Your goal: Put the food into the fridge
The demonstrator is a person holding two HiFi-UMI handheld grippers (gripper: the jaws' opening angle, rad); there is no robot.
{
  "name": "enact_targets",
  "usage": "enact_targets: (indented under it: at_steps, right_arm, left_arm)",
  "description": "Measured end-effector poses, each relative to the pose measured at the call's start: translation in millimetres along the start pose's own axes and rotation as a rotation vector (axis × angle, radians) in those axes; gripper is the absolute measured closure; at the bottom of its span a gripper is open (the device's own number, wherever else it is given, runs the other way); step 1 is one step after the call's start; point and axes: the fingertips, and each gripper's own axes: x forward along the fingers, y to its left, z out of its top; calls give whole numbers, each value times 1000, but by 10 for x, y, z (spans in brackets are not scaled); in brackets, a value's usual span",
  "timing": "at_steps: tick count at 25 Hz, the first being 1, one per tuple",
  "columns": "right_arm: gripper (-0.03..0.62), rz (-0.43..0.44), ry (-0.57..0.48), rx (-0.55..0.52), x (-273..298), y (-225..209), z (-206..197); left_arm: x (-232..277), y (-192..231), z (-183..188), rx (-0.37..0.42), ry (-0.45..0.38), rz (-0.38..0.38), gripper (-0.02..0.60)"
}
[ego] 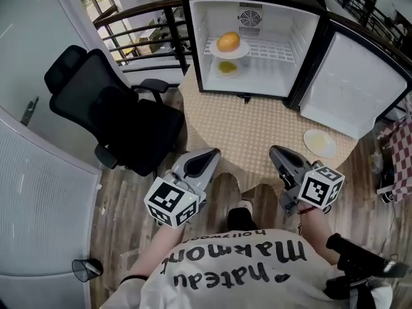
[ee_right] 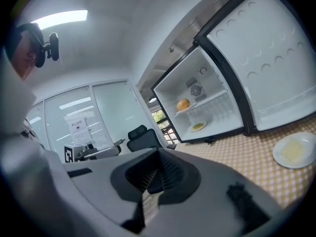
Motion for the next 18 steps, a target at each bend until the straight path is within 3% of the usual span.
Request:
enact_targets:
  at_steps: [11,18]
  right_arm:
    - [579,-29,-16,-19,-533,576,-430]
    - [579,-28,-19,-30,-595,869,-429]
  left_arm:
    - [-628,-567,-204,-18,-11,-33,578]
    - [-858,-679,-109,-16,-23,-53,578]
